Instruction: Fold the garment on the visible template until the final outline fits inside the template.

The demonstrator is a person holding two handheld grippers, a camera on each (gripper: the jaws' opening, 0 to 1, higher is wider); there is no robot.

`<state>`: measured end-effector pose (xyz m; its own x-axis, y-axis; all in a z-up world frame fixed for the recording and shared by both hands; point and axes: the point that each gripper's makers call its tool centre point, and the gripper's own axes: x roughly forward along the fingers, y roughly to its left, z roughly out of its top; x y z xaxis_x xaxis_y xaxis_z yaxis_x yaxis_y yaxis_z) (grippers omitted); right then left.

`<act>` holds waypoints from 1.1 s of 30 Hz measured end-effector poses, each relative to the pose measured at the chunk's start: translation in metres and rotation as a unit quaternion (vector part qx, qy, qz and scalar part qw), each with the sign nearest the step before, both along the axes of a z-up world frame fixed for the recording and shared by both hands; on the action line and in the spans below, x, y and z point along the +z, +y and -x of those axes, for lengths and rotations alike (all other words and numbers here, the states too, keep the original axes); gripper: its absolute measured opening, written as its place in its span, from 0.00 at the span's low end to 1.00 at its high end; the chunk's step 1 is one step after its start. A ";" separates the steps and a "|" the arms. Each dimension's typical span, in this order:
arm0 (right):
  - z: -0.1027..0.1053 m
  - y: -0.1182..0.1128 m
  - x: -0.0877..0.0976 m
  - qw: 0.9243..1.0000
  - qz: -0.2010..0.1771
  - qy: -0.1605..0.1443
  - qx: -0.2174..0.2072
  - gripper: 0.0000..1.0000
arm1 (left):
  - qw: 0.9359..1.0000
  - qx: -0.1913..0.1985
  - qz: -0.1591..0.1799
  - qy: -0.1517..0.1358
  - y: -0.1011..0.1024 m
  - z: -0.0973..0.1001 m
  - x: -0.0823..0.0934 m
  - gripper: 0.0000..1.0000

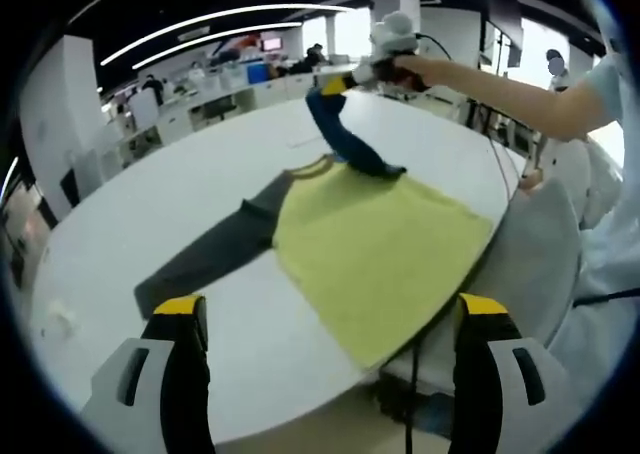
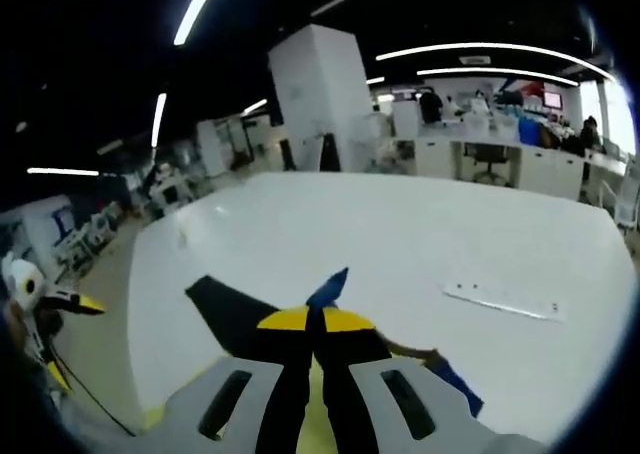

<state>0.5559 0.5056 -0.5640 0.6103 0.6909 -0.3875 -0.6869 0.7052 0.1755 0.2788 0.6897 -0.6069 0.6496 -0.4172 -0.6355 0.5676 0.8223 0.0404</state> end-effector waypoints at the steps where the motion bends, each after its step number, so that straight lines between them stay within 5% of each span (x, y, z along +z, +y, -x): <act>1: -0.001 0.002 -0.003 1.000 -0.001 0.002 -0.002 0.03 | 1.000 0.000 0.000 -0.001 0.000 0.000 0.000 1.00; 13: -0.013 0.012 -0.008 0.999 -0.017 -0.011 -0.031 0.03 | 1.000 0.005 -0.001 0.004 0.004 0.001 -0.002 1.00; 26: -0.022 -0.001 0.021 0.994 -0.063 -0.048 -0.069 0.03 | 1.000 0.005 -0.001 0.007 0.004 -0.001 -0.004 1.00; 33: -0.013 0.008 -0.013 0.998 -0.031 -0.014 -0.048 0.03 | 1.000 0.002 0.001 0.009 0.002 -0.001 -0.006 1.00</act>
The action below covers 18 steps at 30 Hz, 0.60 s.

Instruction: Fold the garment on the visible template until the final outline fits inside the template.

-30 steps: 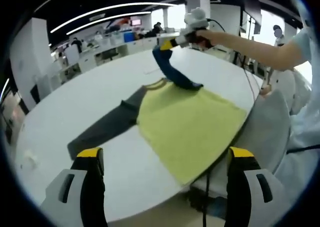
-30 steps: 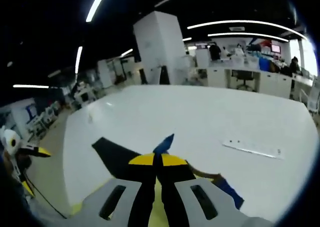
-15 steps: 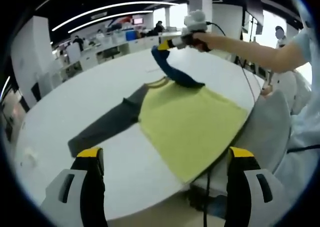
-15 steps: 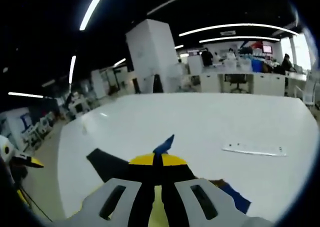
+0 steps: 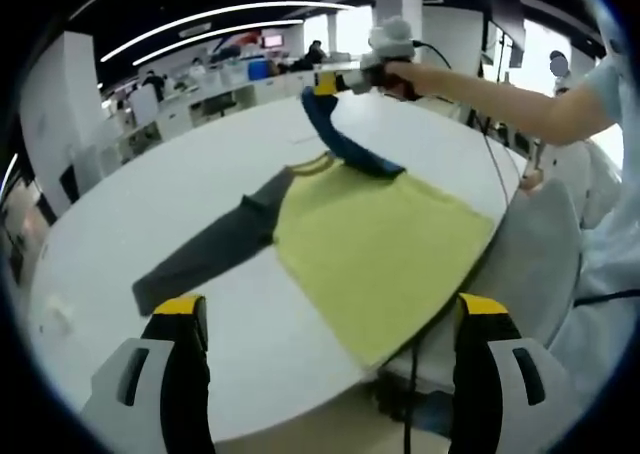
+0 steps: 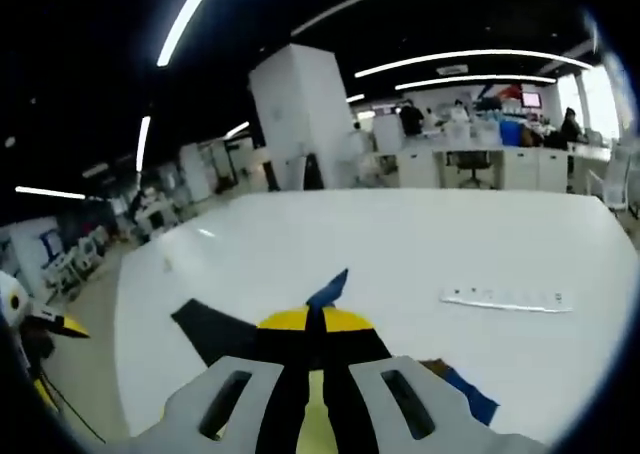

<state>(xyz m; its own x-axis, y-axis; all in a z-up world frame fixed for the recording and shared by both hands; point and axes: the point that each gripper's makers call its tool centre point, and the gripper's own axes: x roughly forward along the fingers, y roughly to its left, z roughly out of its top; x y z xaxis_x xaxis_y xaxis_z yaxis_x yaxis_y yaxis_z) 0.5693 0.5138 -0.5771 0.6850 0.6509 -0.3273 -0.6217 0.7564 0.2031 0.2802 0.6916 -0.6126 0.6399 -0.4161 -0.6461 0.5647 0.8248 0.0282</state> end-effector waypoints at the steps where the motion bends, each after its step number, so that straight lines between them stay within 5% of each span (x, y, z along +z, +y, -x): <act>1: -0.001 0.002 -0.004 1.000 0.000 0.004 0.001 0.03 | 1.000 0.000 0.000 0.001 0.000 0.000 0.000 1.00; 18: 0.001 0.026 -0.044 0.999 0.022 0.042 0.020 0.03 | 1.000 0.005 0.000 0.007 0.004 0.001 -0.003 1.00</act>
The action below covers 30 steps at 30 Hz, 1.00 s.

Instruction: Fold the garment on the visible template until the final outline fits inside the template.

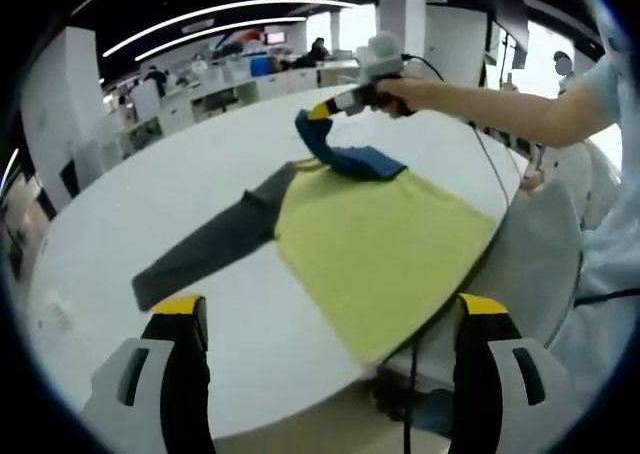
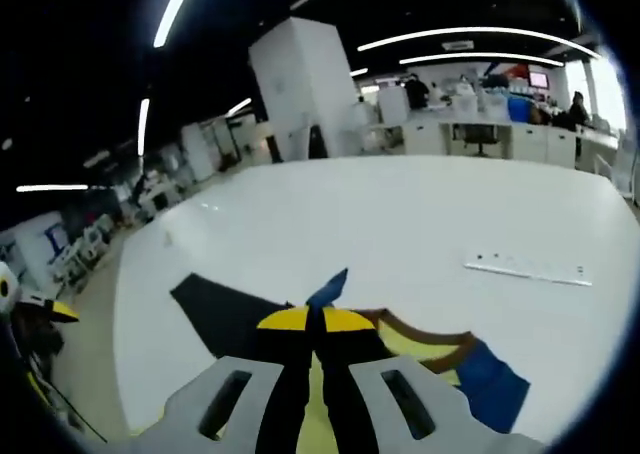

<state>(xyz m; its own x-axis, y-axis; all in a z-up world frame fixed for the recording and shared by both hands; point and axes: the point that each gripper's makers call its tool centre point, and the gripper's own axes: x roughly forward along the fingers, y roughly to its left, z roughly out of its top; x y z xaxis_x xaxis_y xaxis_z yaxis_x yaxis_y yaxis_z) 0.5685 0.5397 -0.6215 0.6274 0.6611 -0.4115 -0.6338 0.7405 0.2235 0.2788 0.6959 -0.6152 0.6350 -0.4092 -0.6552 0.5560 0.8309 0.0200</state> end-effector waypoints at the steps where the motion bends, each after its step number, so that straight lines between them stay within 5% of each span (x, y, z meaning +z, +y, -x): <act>1: -0.001 0.000 -0.002 1.000 0.001 0.002 0.000 0.03 | 1.000 0.000 0.000 0.000 0.000 0.000 0.000 1.00; 30: 0.010 0.036 -0.055 0.998 0.030 0.050 0.029 0.03 | 1.000 0.009 0.008 0.011 0.006 0.000 -0.008 0.99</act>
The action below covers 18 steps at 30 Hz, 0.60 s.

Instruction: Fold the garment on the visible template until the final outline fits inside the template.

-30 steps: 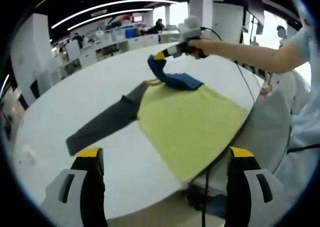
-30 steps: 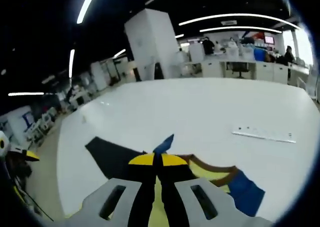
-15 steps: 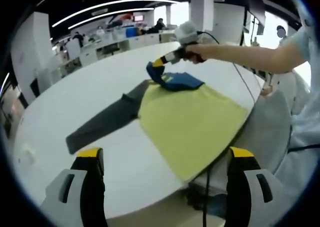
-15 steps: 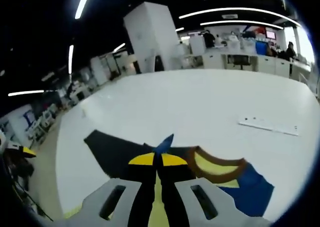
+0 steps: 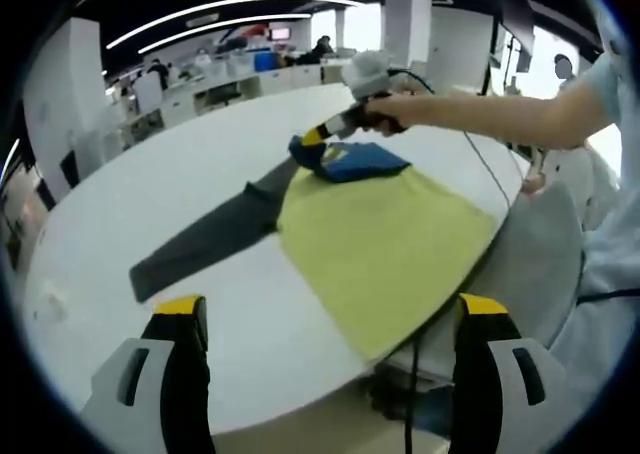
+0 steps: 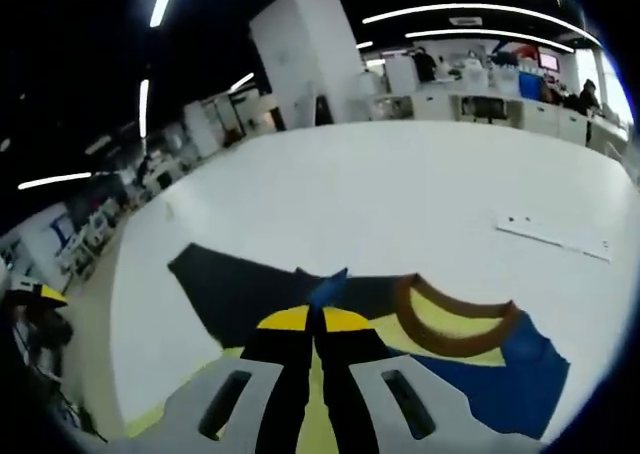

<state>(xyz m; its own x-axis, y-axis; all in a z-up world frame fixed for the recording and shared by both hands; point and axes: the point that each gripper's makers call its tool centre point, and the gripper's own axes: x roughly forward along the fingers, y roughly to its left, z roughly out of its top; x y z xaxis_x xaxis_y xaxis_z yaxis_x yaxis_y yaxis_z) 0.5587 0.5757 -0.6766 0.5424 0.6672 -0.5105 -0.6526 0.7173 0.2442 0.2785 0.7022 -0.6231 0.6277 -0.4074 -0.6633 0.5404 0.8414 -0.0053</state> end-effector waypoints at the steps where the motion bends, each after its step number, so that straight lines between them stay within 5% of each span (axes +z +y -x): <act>1: 0.002 0.002 -0.002 1.000 0.003 0.001 0.003 0.03 | 1.000 0.000 0.000 0.001 0.000 0.000 -0.001 0.99; 12: 0.003 0.011 -0.019 1.000 0.019 0.013 0.014 0.03 | 1.000 0.002 0.007 0.005 0.003 -0.002 -0.006 0.99; 18: 0.006 0.020 -0.028 0.999 0.005 0.048 -0.010 0.04 | 1.000 0.003 0.010 0.011 0.003 -0.003 -0.010 0.98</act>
